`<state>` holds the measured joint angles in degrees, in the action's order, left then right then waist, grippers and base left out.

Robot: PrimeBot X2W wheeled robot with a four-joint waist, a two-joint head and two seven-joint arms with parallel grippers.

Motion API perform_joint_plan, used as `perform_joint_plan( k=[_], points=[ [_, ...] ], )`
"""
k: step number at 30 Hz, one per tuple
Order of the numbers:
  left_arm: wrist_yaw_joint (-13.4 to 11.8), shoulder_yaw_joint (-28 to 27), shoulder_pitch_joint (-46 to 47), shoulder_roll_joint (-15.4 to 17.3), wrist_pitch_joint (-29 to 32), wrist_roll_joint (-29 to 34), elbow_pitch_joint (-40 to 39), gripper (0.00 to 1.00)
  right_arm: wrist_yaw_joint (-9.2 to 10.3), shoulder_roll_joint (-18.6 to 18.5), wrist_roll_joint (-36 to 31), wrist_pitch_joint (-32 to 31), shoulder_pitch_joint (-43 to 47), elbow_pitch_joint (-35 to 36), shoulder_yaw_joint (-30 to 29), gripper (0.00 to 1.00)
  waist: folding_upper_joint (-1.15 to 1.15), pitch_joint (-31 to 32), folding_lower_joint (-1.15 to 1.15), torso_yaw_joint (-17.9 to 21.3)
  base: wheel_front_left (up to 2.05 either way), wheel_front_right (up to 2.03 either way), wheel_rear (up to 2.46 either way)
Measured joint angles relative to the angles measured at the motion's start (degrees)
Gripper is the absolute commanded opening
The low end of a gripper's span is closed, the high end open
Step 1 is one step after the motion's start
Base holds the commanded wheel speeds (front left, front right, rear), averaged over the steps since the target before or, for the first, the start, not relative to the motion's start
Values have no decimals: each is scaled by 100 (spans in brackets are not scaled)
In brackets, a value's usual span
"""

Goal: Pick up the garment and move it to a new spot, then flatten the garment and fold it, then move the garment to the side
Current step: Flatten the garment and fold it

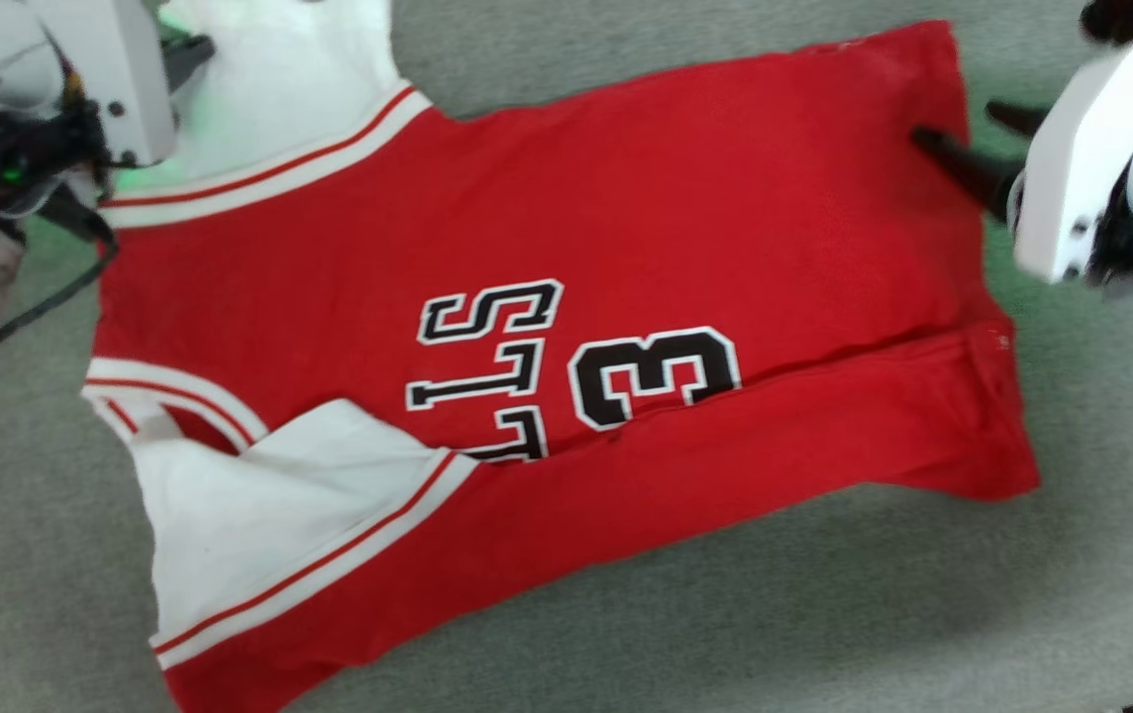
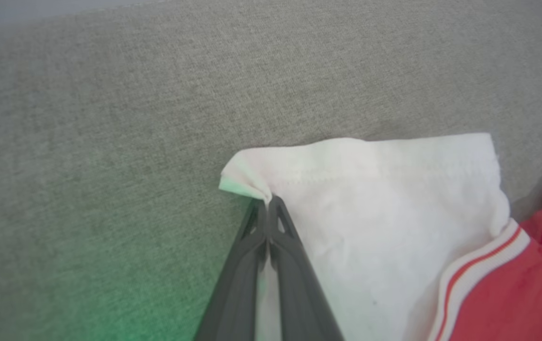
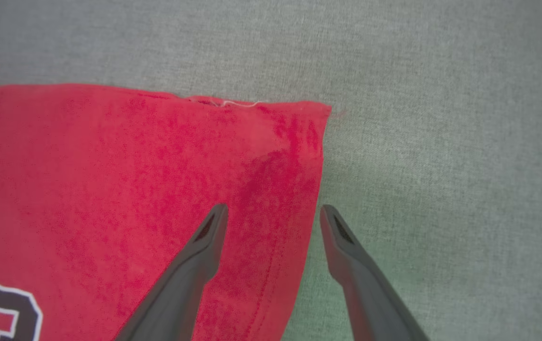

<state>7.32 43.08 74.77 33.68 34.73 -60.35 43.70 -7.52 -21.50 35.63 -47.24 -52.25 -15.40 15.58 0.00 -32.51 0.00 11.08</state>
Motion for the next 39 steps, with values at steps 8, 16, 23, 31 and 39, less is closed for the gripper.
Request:
perform_joint_plan(
  k=[8,16,23,31,39],
  points=[
    [1,392,168,-153,-249,-268,-182,0,0,-86,-87,-171,-946,-1291,153,100,0,-168,0,-386,0,0,0],
    [19,680,241,-198,-514,-621,-236,0,0,-127,-134,230,-1328,-1884,431,0,0,-222,0,-604,0,0,0],
    [16,887,-90,-256,-1060,-940,-299,0,0,-379,33,861,-1043,-1930,756,0,0,120,0,-685,0,0,0],
    [16,1029,-642,34,-1898,-1396,-1160,0,0,-914,476,1146,-266,-1190,1152,0,0,775,0,-832,0,0,0],
    [16,1202,-1654,655,-2630,-1659,-2587,0,0,-1579,777,1036,956,-252,1002,0,0,1374,0,-1018,0,0,0]
  ],
)
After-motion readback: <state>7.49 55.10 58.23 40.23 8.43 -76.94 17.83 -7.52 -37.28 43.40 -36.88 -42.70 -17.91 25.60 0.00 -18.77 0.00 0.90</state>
